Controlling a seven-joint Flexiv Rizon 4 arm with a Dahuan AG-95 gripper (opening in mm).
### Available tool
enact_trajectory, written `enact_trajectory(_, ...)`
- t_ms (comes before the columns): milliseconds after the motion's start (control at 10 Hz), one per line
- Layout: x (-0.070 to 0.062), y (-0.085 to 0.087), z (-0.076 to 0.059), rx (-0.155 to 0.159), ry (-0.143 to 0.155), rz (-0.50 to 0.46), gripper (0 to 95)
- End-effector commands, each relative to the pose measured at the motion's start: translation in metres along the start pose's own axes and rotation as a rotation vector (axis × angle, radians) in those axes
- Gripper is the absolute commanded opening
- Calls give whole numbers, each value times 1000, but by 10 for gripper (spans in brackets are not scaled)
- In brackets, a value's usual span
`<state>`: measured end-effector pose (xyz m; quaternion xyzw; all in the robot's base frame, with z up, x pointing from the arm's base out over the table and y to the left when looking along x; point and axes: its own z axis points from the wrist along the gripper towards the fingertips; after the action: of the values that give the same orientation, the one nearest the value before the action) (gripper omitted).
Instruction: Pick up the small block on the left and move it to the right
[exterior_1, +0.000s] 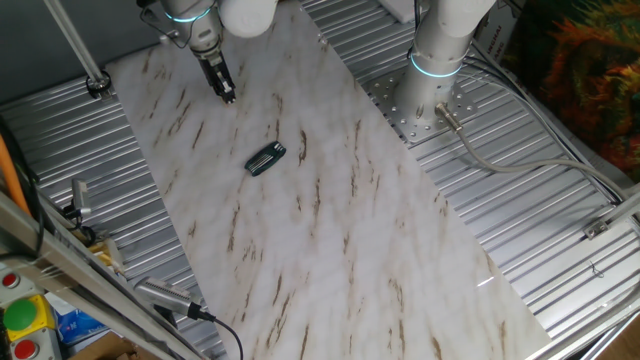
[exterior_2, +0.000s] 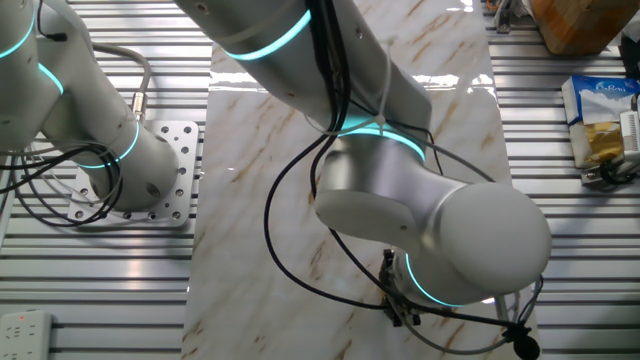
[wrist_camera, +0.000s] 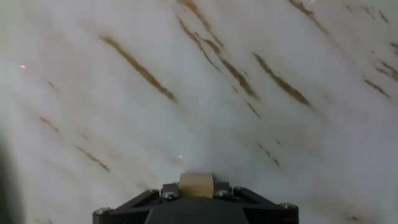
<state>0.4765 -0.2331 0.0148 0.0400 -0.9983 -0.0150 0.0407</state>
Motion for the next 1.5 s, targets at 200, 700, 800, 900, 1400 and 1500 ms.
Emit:
enact_trajectory(200, 1, 1, -14, 4, 1, 1, 0)
enact_trajectory(700, -2, -3, -83, 10, 10, 3, 0)
enact_trajectory(800, -2, -3, -83, 8, 7, 0, 0)
enact_trajectory(900, -3, -3, -84, 9, 3, 2, 0)
enact_trajectory(1400, -40, 60, -76, 20, 0, 53, 0)
enact_trajectory(1500, -43, 76, -75, 18, -1, 64, 0)
